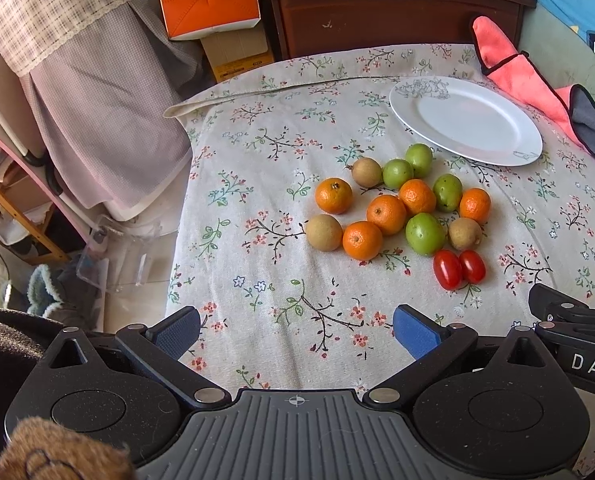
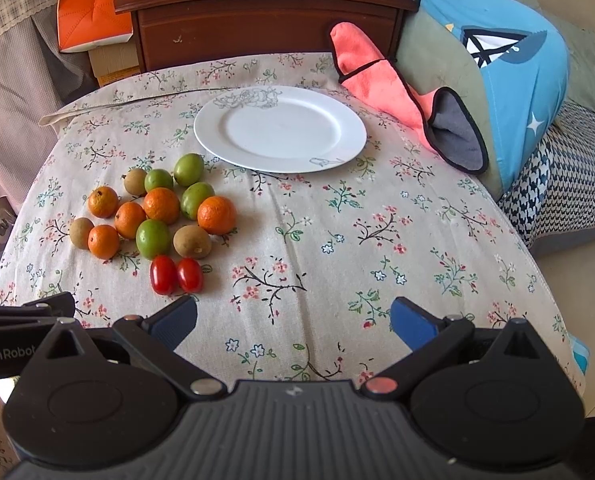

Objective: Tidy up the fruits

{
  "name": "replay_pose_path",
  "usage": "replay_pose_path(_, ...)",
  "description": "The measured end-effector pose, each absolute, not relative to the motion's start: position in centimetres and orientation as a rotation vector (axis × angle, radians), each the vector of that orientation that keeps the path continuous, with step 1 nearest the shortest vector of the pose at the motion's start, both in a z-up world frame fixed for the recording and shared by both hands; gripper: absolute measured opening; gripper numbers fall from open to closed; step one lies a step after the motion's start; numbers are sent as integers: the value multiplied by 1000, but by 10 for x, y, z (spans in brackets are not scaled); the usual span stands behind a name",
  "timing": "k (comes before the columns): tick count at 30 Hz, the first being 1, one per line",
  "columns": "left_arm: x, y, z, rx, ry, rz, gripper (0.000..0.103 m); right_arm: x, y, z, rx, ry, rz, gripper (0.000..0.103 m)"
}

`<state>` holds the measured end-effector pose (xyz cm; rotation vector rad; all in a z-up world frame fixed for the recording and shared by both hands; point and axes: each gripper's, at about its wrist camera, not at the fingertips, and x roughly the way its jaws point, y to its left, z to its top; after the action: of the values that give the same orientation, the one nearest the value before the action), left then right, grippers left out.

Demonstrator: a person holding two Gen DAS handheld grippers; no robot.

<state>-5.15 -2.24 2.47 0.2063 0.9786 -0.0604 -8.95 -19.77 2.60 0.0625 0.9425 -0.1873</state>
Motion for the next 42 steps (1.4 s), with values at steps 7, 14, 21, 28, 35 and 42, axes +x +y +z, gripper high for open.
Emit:
replay_pose_path(7, -51, -22, 25, 205, 979, -58, 102, -89, -197, 24, 68, 942, -185, 102)
replay_pose_path(14, -52, -19, 23, 193, 982, -62, 102, -90, -196, 24, 57, 944, -184, 102)
replay_pose_path(21, -48, -6, 28, 136, 961, -97, 103, -92, -208, 31, 92, 921, -167, 102)
replay_pose_path(28, -36, 23, 33, 69, 931, -105, 103, -101, -252, 46, 272, 852, -205, 102)
replay_pose_path(35, -24, 37, 32, 57, 920, -88, 103, -106, -262, 46, 310, 819, -232, 99)
replay_pose_path(42, -20, 36, 21, 88, 916, -90, 101, -105, -247, 40, 289, 814, -164, 87)
